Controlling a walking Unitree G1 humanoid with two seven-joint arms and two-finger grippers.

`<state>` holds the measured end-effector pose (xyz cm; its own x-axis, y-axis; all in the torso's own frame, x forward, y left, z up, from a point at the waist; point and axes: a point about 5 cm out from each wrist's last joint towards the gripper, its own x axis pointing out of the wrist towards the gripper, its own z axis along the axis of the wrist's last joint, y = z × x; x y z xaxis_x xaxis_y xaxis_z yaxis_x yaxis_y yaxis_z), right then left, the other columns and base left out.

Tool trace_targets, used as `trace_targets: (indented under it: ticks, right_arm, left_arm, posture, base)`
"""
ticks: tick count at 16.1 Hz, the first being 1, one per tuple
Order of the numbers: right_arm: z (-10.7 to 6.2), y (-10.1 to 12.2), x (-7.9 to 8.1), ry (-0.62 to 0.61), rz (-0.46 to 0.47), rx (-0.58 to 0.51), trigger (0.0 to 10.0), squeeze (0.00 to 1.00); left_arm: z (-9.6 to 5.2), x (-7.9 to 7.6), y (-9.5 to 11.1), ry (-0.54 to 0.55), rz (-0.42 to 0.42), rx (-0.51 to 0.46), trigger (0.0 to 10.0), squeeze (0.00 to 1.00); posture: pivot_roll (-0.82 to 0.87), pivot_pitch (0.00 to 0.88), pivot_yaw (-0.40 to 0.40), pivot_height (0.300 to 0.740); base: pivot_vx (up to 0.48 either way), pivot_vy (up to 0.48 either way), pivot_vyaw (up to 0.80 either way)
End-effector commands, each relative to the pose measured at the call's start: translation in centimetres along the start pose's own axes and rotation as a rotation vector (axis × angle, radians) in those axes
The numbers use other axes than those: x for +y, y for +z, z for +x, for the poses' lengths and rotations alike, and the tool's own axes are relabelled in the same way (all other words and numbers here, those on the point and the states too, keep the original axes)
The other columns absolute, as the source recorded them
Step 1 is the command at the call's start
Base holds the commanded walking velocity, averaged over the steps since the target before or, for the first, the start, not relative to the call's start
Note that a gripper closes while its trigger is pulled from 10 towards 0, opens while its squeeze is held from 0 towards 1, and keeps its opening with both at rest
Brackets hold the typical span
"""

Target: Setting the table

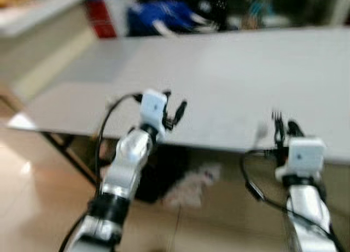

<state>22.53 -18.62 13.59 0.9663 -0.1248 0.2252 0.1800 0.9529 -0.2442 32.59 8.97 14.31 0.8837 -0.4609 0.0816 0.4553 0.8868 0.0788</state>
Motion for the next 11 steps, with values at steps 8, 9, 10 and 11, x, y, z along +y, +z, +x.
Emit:
trace_targets:
  ticks: [8,9,10,11]
  right_arm:
    - [3.6,-1.0,-0.2,-0.038,0.119,0.019,10.0,0.00]
    - [3.7,-1.3,-0.3,-0.037,0.130,0.027,10.0,0.00]
    - [3.8,-1.4,-0.3,-0.036,0.138,0.031,10.0,0.00]
    - [4.2,-2.1,-0.2,-0.020,0.174,0.051,10.0,0.00]
  left_arm:
    - [-0.6,0.6,0.6,-0.027,-0.053,-0.027,10.0,0.00]
    - [-0.6,0.8,0.7,-0.018,-0.050,-0.028,10.0,0.00]
    - [-0.6,0.9,0.8,-0.010,-0.049,-0.030,10.0,0.00]
    - [-0.8,1.1,0.9,-0.004,-0.045,-0.030,10.0,0.00]
  posture:
    - [-0.03,0.000,0.168,0.740]
    - [-0.02,0.000,0.165,0.740]
    - [-0.02,0.000,0.165,0.740]
    - [0.00,0.000,0.162,0.740]
  base:
    - [0.000,0.000,0.00]
    - [0.000,0.000,0.00]
    - [0.000,0.000,0.00]
    - [0.000,0.000,0.00]
